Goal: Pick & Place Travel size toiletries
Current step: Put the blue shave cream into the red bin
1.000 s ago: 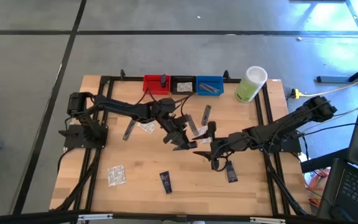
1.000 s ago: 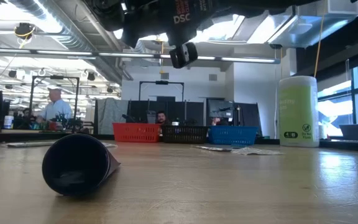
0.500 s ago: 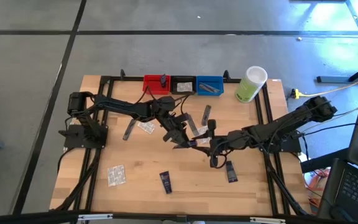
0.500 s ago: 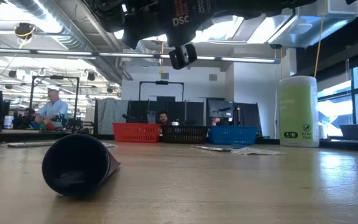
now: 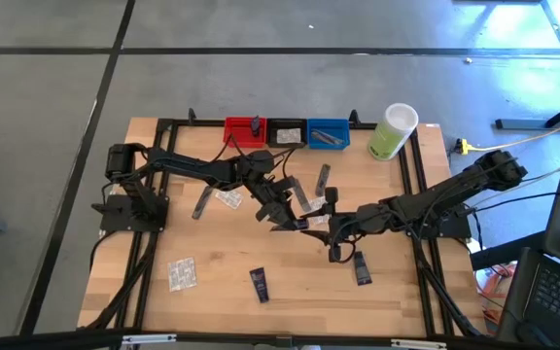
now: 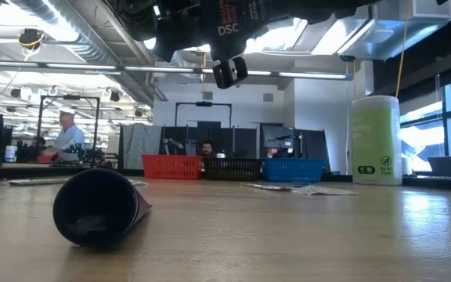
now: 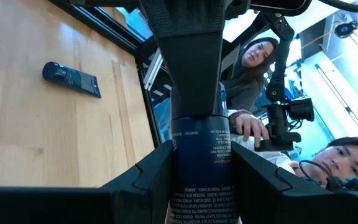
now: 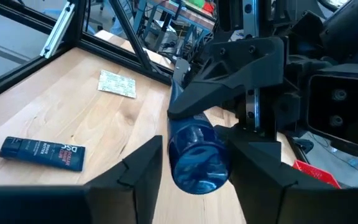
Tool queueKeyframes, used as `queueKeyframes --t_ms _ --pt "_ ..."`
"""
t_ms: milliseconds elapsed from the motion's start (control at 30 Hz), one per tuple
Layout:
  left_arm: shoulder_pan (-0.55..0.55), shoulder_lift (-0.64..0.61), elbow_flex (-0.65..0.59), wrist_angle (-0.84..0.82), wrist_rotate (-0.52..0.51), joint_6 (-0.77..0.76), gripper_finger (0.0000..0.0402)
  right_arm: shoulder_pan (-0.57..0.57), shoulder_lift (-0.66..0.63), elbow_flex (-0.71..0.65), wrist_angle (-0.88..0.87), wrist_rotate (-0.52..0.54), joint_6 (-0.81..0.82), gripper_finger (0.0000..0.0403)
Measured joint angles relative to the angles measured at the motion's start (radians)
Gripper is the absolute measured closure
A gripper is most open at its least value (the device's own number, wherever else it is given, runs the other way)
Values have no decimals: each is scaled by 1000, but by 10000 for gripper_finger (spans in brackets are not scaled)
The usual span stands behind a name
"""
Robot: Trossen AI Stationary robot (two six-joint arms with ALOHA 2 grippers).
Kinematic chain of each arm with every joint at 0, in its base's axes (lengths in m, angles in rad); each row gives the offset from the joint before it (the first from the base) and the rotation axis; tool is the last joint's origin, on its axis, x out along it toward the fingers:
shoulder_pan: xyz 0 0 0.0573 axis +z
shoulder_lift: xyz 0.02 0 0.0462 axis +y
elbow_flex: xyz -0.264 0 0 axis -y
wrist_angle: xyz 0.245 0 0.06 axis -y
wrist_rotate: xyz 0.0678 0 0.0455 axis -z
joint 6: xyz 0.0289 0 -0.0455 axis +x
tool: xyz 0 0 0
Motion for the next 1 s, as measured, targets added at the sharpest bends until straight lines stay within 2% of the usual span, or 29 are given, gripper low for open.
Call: queueKeyframes --t_ms 300,733,1000 --pt "1 0 0 1 -1 0 261 0 0 0 18 -3 0 209" --pt "0 0 0 4 21 0 261 -1 0 0 16 -3 0 255" --pt "0 0 0 4 25 -1 261 -1 0 0 14 0 5 235"
